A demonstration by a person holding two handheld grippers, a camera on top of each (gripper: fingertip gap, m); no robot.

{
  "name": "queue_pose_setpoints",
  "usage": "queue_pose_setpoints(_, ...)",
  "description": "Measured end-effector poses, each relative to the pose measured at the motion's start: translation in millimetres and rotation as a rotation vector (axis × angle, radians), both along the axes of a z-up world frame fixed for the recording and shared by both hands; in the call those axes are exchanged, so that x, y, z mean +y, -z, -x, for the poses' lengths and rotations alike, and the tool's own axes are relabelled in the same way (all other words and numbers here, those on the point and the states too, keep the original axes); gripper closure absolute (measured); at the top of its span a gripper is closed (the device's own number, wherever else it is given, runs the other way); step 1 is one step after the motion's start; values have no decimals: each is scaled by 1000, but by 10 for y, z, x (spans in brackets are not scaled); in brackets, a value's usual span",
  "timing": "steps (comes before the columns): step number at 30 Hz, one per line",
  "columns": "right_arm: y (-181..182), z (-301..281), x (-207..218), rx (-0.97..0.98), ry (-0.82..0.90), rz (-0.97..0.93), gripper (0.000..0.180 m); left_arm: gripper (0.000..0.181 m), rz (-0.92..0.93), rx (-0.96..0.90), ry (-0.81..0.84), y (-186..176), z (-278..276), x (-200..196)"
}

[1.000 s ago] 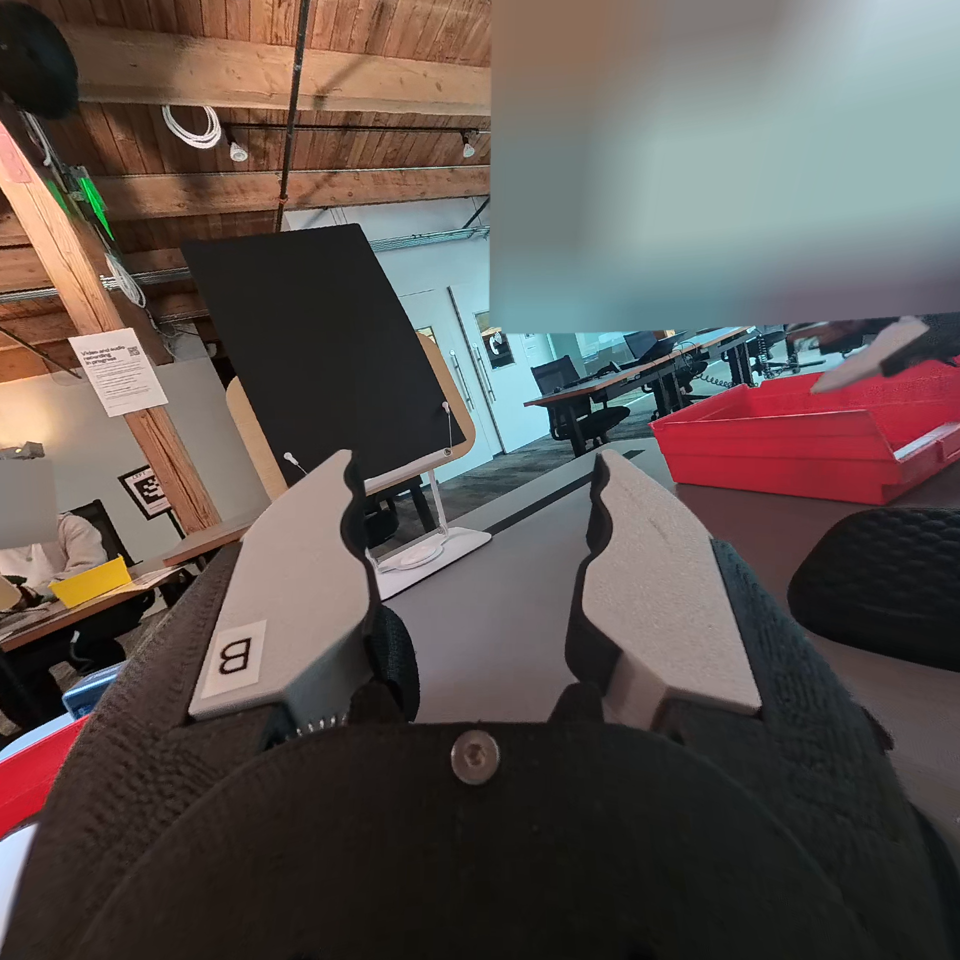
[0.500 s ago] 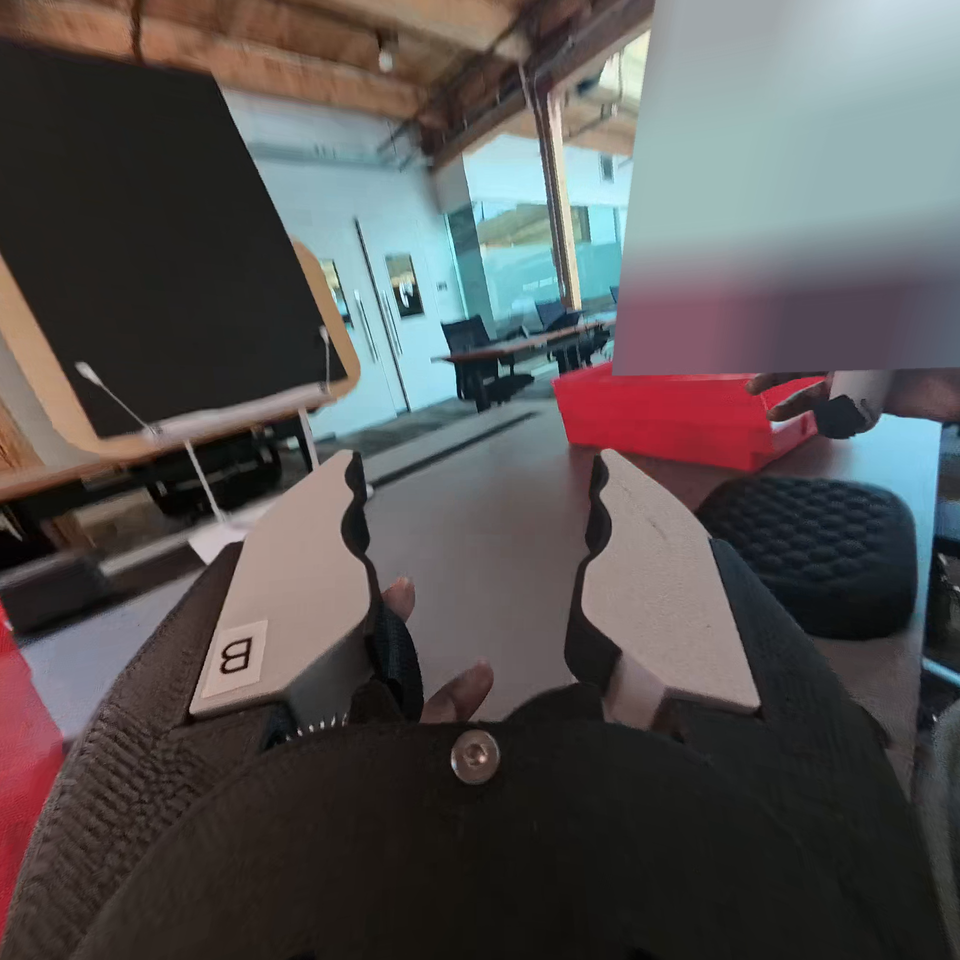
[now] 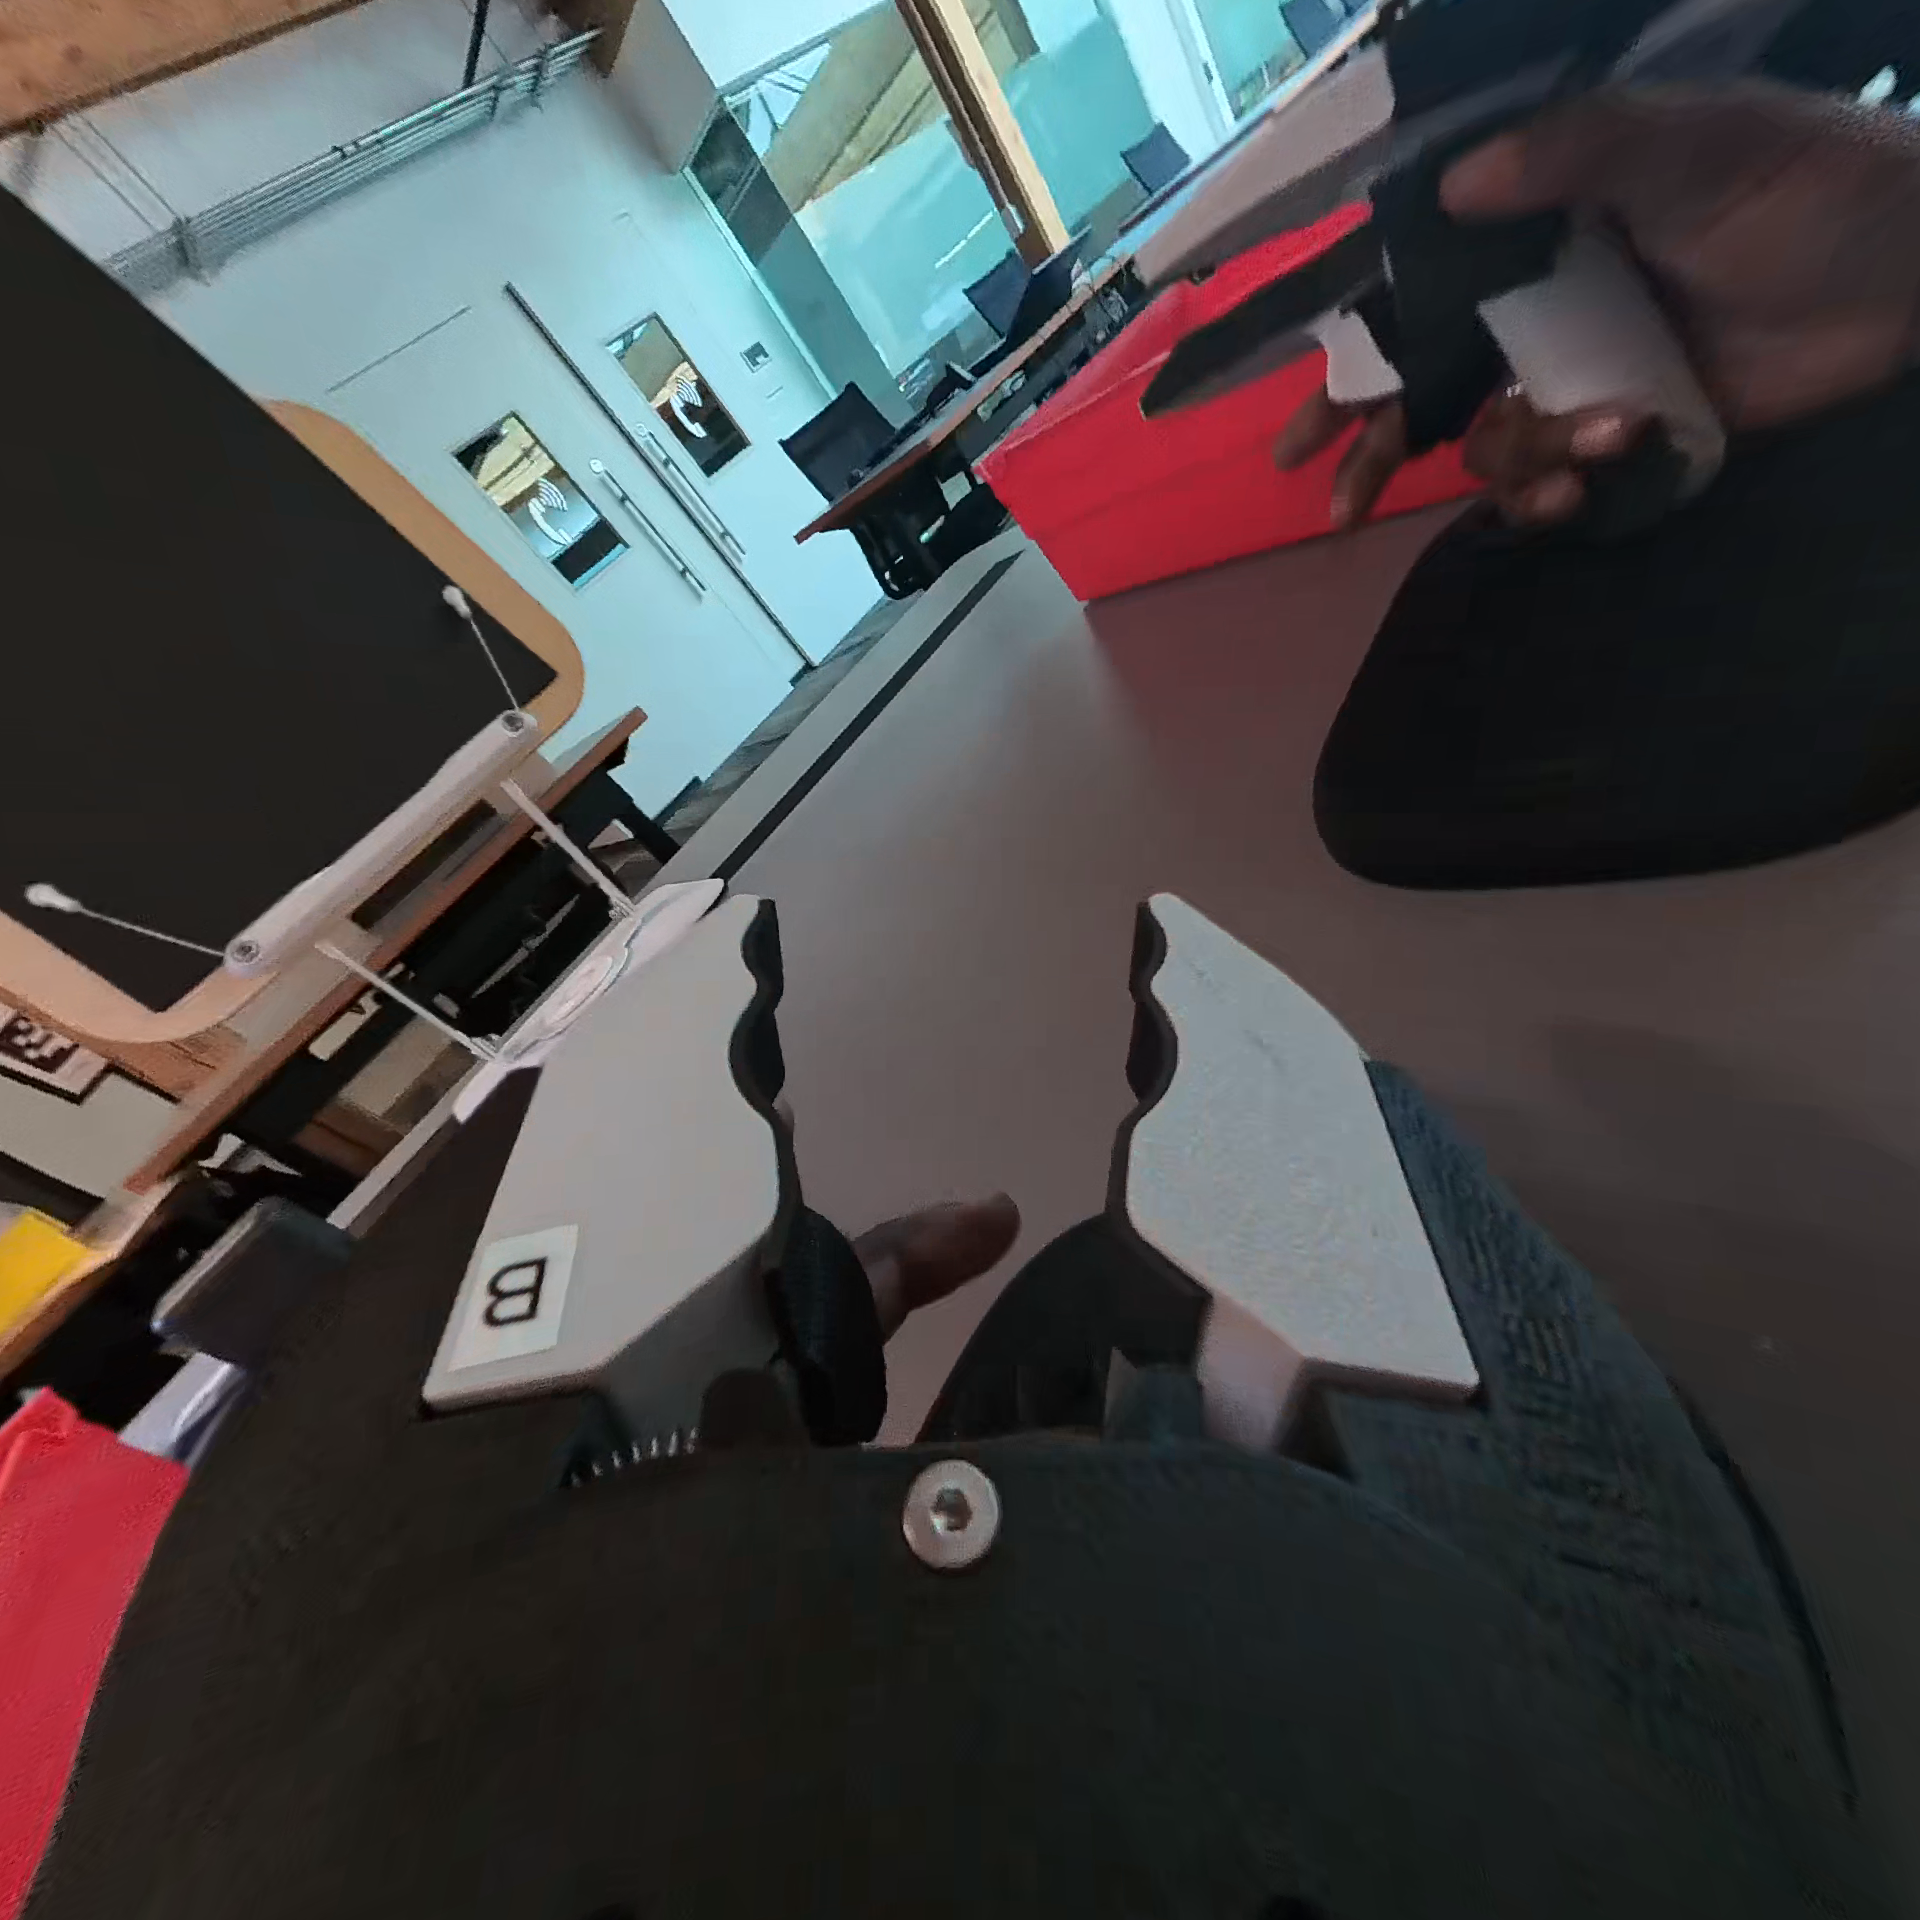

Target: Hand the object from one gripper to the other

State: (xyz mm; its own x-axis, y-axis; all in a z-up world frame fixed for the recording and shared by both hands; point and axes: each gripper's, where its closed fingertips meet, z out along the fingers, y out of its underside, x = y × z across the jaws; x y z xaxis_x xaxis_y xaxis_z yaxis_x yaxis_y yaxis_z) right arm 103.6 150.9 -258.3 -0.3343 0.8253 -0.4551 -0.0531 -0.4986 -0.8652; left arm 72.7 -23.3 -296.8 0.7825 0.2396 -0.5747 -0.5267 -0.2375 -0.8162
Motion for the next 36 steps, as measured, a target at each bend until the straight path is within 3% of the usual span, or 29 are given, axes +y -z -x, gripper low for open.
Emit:
queue_pose_setpoints(6,30,3,-246,12,21,-253,116,117,78,38,44,114,-80,43)
queue_pose_setpoints(14,-12,-28,-206,44,27,-215,125,119,115,128,23,167,-103,59)
queue_pose_setpoints(19,-6,-25,-222,42,31,-234,125,119,-83,-119,55,-204,-66,-162)
queue_pose_setpoints(24,-3,-18,-212,37,34,-228,126,119,-281,-344,67,-764,88,-710)
queue_pose_setpoints(26,-1,-16,-210,36,36,-227,126,119,-292,-330,-35,-896,276,-1026)
queue_pose_setpoints(28,-2,-16,-213,37,36,-229,126,119,-235,-264,-239,-892,564,-1407)
queue_pose_setpoints(30,-1,-17,-214,37,37,-230,126,119,-120,-230,-504,-736,887,-1851)
queue_pose_setpoints(32,-3,-20,-216,40,37,-232,127,119,54,-339,-702,-384,1088,-2217)
queue_pose_setpoints(34,-7,-25,-218,44,39,-235,127,119,198,-457,-751,-38,1133,-2384)
queue_pose_setpoints(36,-11,-30,-223,50,44,-242,127,118,249,-455,-772,102,1190,-2459)
